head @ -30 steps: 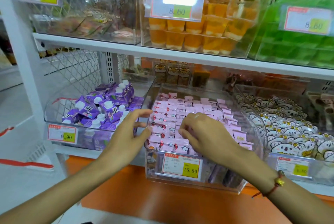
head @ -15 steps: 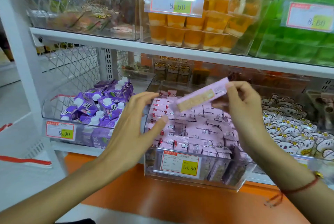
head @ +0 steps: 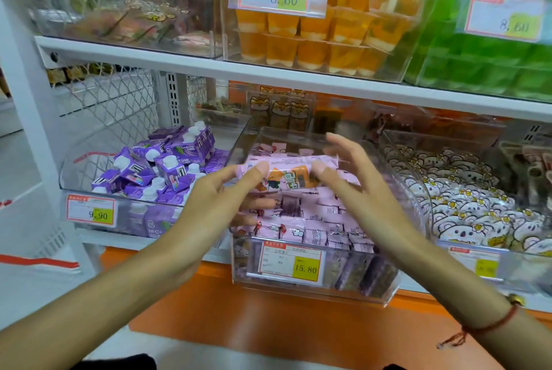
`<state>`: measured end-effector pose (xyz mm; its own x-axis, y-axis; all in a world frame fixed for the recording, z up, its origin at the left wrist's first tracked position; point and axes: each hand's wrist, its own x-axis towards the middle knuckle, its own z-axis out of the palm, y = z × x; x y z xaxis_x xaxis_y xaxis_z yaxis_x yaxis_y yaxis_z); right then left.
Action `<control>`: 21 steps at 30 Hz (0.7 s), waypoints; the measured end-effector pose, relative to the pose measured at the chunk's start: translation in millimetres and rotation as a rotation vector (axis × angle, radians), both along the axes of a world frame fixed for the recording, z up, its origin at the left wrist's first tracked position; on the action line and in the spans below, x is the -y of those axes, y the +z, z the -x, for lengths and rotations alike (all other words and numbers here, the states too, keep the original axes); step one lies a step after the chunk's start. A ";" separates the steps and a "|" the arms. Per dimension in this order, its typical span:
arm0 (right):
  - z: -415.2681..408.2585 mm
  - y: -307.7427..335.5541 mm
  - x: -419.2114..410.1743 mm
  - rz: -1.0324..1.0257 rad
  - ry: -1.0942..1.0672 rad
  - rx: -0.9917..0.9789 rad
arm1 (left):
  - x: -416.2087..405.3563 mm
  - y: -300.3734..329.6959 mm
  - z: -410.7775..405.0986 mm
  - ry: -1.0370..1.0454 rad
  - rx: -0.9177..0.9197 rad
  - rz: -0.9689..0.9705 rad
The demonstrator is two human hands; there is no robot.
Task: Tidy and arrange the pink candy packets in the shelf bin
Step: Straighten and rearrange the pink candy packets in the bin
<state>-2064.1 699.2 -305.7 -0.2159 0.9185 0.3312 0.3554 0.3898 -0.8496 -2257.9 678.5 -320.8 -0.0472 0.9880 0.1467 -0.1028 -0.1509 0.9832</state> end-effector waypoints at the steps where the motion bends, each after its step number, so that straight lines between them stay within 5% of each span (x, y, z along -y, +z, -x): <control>1: 2.5 -0.7 2.4 -0.076 0.045 0.079 | 0.4 0.2 0.3 0.006 0.009 0.014; 4: 6.9 -5.7 2.0 -0.235 0.088 0.165 | 1.5 0.0 0.0 -0.006 -0.026 0.009; 12: 3.8 -12.5 -9.7 0.045 0.143 -0.027 | -0.7 -0.5 5.6 -0.016 -0.202 -0.246; 14: 0.6 -17.6 -12.1 0.035 0.140 0.094 | -3.9 1.5 7.5 0.069 -0.226 -0.312; 17: -9.4 -25.7 -17.1 -0.146 0.005 0.543 | -10.4 4.3 14.0 0.182 -0.289 -0.381; 21: -15.5 -24.0 -18.3 -0.150 0.006 0.652 | -10.4 -0.8 16.2 0.114 -0.436 -0.421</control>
<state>-2048.6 717.5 -329.7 -0.4205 0.8707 0.2551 0.7750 0.4909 -0.3979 -2274.1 688.8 -321.6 0.0028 0.8331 0.5530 0.3349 -0.5219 0.7845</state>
